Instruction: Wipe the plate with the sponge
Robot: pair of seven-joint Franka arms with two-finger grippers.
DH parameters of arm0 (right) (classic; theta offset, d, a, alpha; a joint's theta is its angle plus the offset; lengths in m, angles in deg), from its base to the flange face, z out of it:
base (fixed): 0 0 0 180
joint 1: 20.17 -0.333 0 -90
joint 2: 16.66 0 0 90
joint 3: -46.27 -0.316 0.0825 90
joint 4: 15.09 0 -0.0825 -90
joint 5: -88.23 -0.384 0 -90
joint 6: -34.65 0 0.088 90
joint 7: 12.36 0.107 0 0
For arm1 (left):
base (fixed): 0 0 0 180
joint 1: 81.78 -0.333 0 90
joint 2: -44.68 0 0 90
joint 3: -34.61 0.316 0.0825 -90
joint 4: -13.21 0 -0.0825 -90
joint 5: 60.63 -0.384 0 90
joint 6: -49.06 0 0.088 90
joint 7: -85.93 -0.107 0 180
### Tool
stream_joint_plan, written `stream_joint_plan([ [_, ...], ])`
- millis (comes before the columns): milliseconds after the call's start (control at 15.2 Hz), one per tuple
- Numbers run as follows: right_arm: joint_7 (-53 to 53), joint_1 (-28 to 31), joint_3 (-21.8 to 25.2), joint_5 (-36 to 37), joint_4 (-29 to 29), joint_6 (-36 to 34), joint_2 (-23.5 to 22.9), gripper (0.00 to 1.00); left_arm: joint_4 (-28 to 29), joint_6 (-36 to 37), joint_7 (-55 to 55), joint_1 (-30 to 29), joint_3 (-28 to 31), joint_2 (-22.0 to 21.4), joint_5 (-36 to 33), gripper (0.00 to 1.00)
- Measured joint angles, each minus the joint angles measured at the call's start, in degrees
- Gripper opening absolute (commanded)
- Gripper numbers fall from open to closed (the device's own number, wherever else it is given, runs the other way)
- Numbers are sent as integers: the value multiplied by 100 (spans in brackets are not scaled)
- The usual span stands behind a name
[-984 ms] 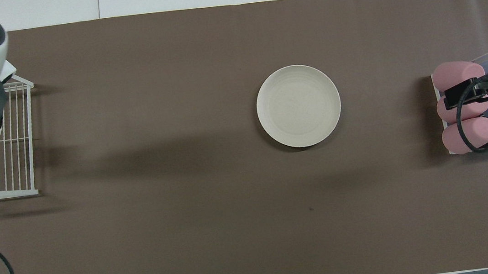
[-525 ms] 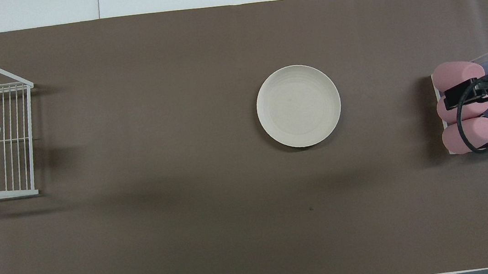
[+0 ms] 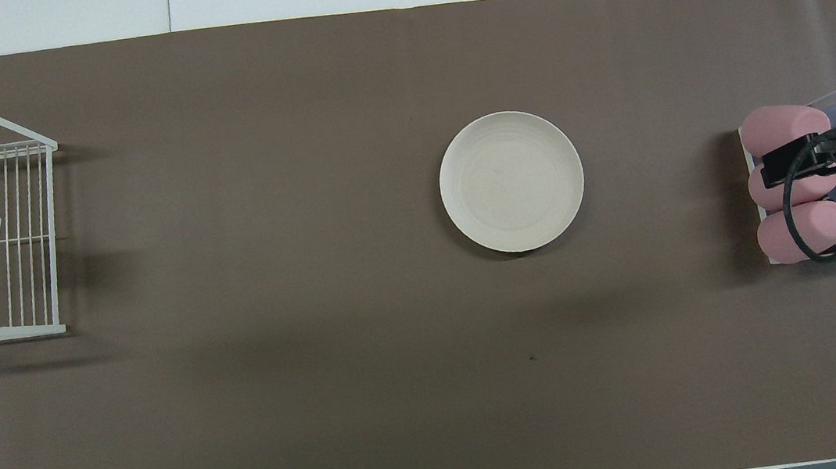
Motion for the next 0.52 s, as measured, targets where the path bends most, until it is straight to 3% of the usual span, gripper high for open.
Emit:
stream_joint_plan([
  [525, 155, -15, -20, 0, 0, 102, 0, 100, 20, -224, 0, 100, -21, -11, 71, 100],
])
